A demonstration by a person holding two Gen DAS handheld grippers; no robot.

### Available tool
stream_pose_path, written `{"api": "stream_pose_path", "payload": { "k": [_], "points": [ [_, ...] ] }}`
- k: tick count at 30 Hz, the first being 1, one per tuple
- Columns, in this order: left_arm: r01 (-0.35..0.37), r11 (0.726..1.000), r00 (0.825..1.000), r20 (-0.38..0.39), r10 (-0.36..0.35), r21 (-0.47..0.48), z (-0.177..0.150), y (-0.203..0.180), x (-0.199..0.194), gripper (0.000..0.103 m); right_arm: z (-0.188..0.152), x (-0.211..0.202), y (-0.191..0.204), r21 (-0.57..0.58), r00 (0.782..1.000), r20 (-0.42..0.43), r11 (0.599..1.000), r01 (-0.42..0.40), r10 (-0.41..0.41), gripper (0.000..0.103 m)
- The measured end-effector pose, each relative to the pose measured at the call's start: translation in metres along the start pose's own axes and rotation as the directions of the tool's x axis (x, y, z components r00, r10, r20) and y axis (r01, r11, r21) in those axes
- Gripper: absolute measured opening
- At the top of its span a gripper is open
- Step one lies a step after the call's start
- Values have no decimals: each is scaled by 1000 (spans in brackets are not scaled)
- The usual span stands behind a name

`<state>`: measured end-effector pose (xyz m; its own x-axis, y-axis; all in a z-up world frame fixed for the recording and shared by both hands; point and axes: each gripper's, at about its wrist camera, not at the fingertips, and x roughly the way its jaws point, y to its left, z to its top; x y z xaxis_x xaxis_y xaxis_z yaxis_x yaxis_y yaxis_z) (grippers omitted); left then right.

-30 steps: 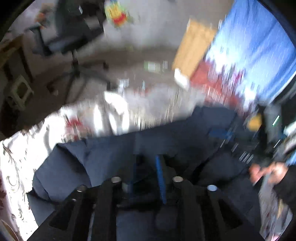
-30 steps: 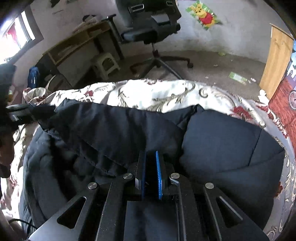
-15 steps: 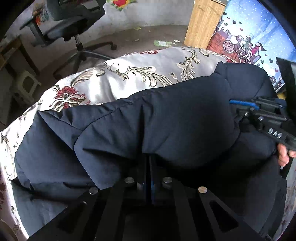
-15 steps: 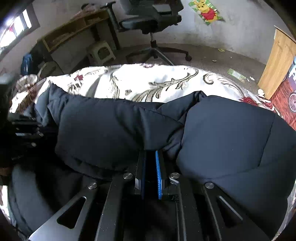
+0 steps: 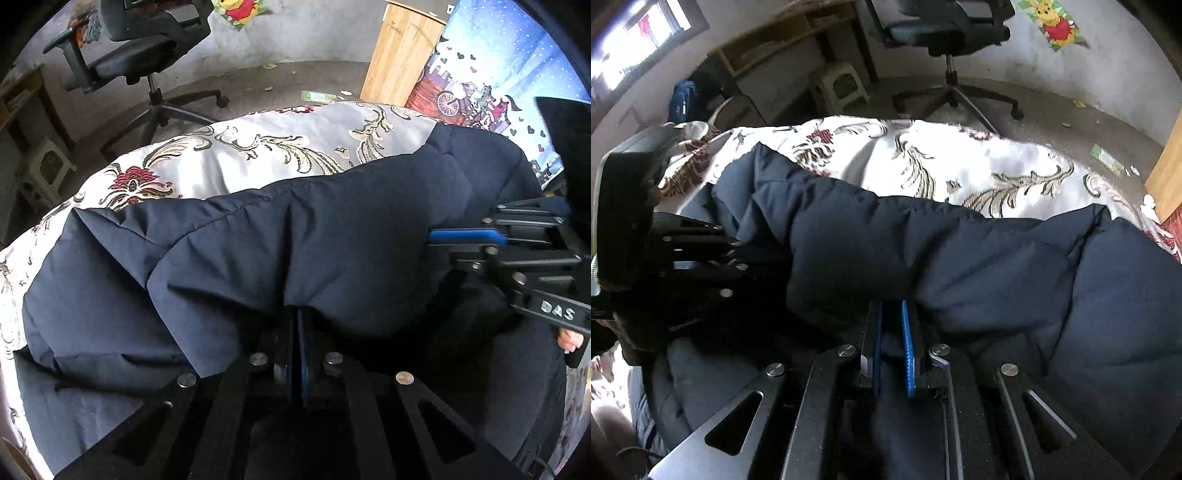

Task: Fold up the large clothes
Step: 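Lift the hem with both grippers and fold it over toward the collar, then open both grippers and release the folded hem onto the jacket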

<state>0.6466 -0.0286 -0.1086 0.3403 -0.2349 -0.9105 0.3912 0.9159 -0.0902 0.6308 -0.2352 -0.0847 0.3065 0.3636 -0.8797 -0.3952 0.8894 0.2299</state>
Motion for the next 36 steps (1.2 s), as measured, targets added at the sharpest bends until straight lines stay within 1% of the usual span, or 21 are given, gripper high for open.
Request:
{"api": "stream_pose_path", "payload": {
  "k": [2,6,13,16,18,20,21,23,26,28,29,30,31,33,35,36],
  "points": [
    [2,1000,1000,4,-2,-4,-1,1,3,4,1,9,1,-4,1000,-21,1000,20,-20,9],
    [-3,1000,1000,8,3,-2,-2,1,7,4,1,23,9,-31,998,-18,998,62,-63,8],
    [-21,1000,999,26,21,1,-1,-3,16,4,10,36,1,37,999,-23,999,30,-29,4],
    [-25,1000,999,27,25,0,-1,-5,13,3,3,33,3,57,999,14,998,39,-40,3],
    [-12,1000,999,42,13,-18,-2,-4,8,3,-1,27,7,62,997,52,997,45,-48,4],
    [5,999,998,59,-2,-42,-6,-2,0,3,-5,18,7,75,995,88,997,31,-37,5],
    [8,999,998,67,-4,-52,-8,-1,-5,3,-9,10,7,101,993,117,995,14,-26,5],
    [0,998,996,85,5,-57,-10,-3,-14,3,-13,2,4,130,990,136,992,5,-22,7],
    [-27,997,992,124,36,-73,-15,-6,-29,3,-15,-9,7,140,985,163,990,28,-51,10],
    [-26,995,988,148,40,-99,-19,-8,-37,3,-17,-15,7,156,982,177,987,37,-65,14],
    [-27,993,985,164,46,-116,-21,-8,-43,3,-18,-18,9,160,981,182,986,44,-74,19],
    [-28,991,984,173,50,-128,-22,-7,-46,3,-19,-21,10,158,980,186,986,46,-75,28],
    [-29,989,982,182,55,-145,-23,-6,-50,3,-20,-26,13,144,977,198,988,50,-79,32],
    [-24,986,979,197,57,-168,-26,-5,-58,5,-22,-34,18,130,970,218,989,77,-104,47],
    [-29,985,976,209,65,-170,-30,-6,-66,8,-24,-42,19,132,966,227,987,96,-125,50],
    [-33,985,974,217,70,-170,-31,-7,-70,12,-26,-45,19,135,965,224,985,111,-139,50]
  ]
}}
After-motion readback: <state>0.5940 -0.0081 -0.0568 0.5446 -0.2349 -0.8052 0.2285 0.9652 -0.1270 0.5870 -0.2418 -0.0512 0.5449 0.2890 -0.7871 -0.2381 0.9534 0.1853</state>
